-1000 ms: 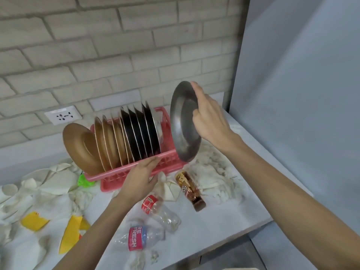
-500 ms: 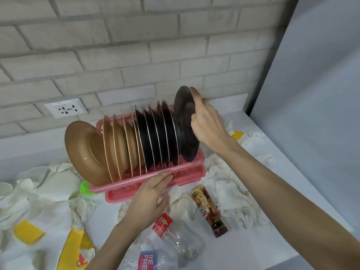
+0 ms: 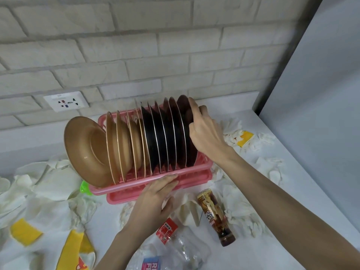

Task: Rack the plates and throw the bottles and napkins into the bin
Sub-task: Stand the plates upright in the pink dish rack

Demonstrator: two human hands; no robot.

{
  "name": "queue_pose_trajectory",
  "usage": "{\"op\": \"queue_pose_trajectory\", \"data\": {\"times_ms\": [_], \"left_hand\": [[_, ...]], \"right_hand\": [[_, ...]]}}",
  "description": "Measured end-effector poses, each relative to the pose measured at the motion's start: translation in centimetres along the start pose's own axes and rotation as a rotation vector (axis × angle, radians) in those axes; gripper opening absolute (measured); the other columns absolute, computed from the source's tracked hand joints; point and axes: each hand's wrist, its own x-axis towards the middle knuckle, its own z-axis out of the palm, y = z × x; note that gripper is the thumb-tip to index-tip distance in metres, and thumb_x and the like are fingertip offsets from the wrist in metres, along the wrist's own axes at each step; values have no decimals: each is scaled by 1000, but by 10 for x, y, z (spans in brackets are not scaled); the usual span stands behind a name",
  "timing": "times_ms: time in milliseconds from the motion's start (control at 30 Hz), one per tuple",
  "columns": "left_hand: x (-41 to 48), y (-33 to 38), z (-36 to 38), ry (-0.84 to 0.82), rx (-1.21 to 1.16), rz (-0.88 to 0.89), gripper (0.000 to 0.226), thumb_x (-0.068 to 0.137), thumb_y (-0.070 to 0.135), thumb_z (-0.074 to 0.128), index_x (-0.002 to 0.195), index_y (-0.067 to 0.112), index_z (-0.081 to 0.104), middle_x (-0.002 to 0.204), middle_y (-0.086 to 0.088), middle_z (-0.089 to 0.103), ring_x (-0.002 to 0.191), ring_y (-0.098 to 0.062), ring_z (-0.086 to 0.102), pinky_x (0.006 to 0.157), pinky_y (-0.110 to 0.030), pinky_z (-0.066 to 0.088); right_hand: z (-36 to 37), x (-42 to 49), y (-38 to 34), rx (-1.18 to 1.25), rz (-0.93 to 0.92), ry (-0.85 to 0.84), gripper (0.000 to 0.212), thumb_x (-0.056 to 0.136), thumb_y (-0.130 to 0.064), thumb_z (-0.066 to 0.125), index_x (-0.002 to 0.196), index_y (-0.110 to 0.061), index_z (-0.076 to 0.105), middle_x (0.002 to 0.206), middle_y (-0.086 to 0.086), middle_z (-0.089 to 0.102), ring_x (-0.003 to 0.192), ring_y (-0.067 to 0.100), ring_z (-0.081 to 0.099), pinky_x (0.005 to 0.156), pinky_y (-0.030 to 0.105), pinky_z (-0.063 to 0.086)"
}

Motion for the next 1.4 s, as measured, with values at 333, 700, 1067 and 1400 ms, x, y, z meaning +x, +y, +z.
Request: {"op": "queue_pose_trajectory", "data": {"times_ms": [333, 700, 1067, 1400], "left_hand": [[4, 4, 3, 45, -101, -49, 41, 87, 22, 58, 126, 26, 66, 140, 20, 53, 126, 7, 43, 104, -26, 38], [8, 10, -3, 17, -125, -88, 40, 89, 22, 61, 128, 29, 64, 139, 22, 53, 128, 1, 48, 105, -40, 45], [-6, 21, -18, 33, -196, -133, 35, 92, 24, 59, 125, 29, 67, 132, 20, 58, 123, 2, 50, 104, -38, 44], [-58, 41, -42, 238, -348, -284, 28, 88, 13, 60, 112, 21, 73, 114, 13, 69, 109, 1, 60, 93, -12, 42]], "right_hand": [[1, -3, -2, 35, -38, 15, 57, 104, -48, 26, 153, -21, 22, 132, 11, 47, 78, 32, 62, 62, 42, 53], [10, -10, -5, 104, -95, 5, 61, 101, -54, 22, 154, -25, 16, 150, 8, 35, 115, 29, 56, 76, 39, 50], [4, -17, 0, 211, -63, -12, 59, 101, -54, 21, 155, -31, 11, 150, 8, 35, 126, 30, 48, 91, 51, 50], [-17, -78, -25, 285, -212, 76, 50, 103, -36, 36, 148, -14, 36, 150, 6, 36, 137, 21, 33, 113, 36, 29]]}}
